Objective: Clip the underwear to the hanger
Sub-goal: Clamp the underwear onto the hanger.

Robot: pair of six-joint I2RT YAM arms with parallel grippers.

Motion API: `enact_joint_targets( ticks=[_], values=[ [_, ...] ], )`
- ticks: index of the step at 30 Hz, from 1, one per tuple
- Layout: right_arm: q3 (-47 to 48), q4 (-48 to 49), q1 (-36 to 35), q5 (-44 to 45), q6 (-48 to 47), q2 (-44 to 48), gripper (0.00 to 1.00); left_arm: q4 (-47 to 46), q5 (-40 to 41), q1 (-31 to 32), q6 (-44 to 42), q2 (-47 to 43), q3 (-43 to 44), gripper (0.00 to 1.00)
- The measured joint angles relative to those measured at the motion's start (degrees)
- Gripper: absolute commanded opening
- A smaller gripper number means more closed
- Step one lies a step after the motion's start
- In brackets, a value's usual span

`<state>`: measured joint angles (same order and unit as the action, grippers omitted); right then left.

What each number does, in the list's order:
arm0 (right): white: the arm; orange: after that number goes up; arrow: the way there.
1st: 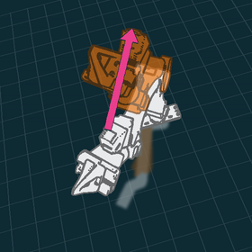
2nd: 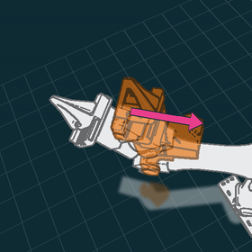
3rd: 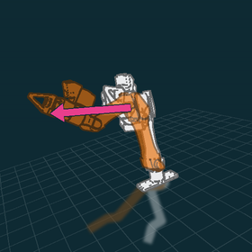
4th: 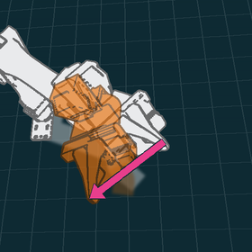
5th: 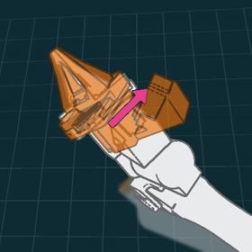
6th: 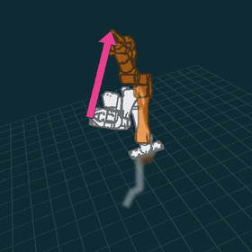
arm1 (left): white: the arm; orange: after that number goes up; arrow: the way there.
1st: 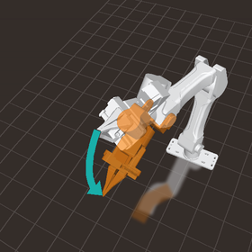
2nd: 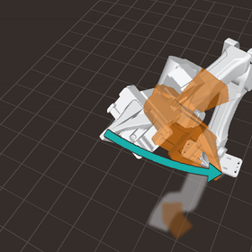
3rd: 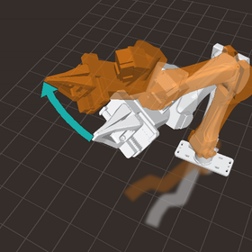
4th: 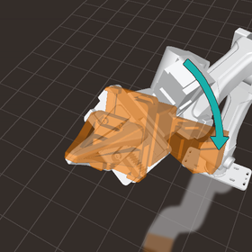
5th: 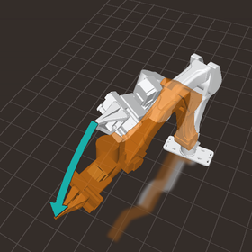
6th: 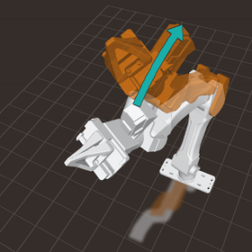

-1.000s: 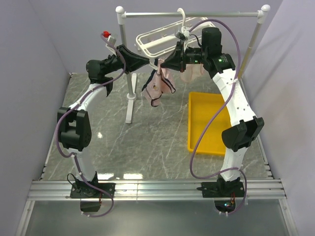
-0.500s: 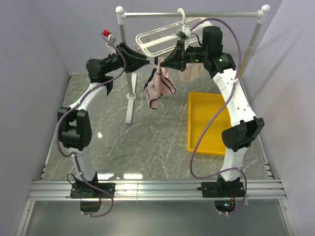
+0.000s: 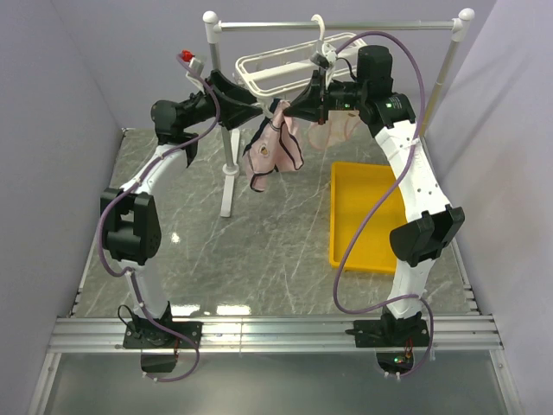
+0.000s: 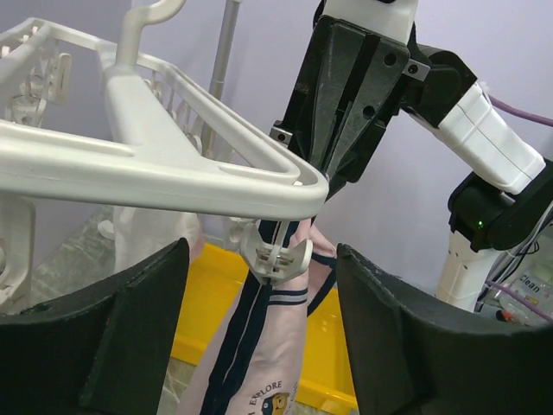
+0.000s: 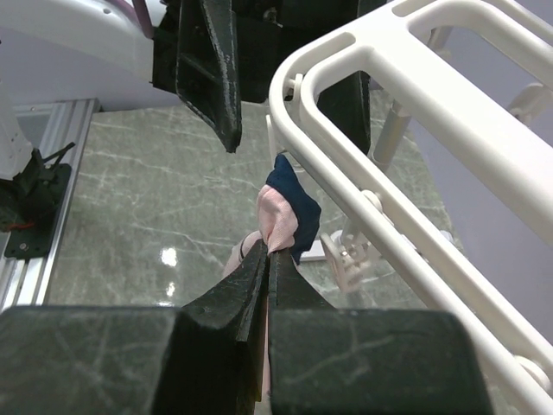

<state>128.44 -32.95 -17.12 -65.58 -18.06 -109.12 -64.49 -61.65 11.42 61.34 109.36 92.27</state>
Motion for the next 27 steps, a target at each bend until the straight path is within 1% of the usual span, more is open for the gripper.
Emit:
enact_joint_targets(
  ticks=[1,2,7,13,16,19,24,25,27],
  values=[
    [0.0,0.0,0.15,0.07,-0.02,0.0,0.0,0.33,0.0,-0.15,-0.02,0.0,0.0,0.8],
    [0.0,0.0,0.31,0.17,-0.09,0.0,0.0,0.7,-0.02,-0.35,-0.15,-0.02,0.0,0.8],
    [0.0,-0.09,1.01,0.26,-0.85,0.0,0.0,3.1,-0.46,-2.69,-0.9,-1.07,-0.66,0.81],
    [0.13,-1.01,1.16,1.14,-2.86,0.0,0.0,4.9,-2.86,-6.43,-5.62,-6.1,-6.1,0.81],
    [0.15,-1.99,1.16,2.45,-4.55,0.0,0.0,9.53,-3.17,-6.71,-12.13,-8.94,-8.5,0.81],
    [-0.07,-2.62,1.16,4.87,-6.05,0.07,0.06,16.04,-2.75,-6.45,-19.43,-11.28,-9.92,0.82],
    [-3.96,-3.26,1.16,10.56,-9.44,1.79,0.03,29.59,2.51,-6.1,-33.4,-14.21,-10.08,0.79],
    [-4.68,-3.37,1.16,11.78,-10.19,2.03,0.01,31.95,3.63,-6.05,-36.02,-14.62,-10.03,0.79],
    [-5.6,-3.52,1.16,14.19,-11.23,2.23,0.0,35.23,5.16,-5.92,-40.04,-14.93,-10.01,0.79]
  ],
)
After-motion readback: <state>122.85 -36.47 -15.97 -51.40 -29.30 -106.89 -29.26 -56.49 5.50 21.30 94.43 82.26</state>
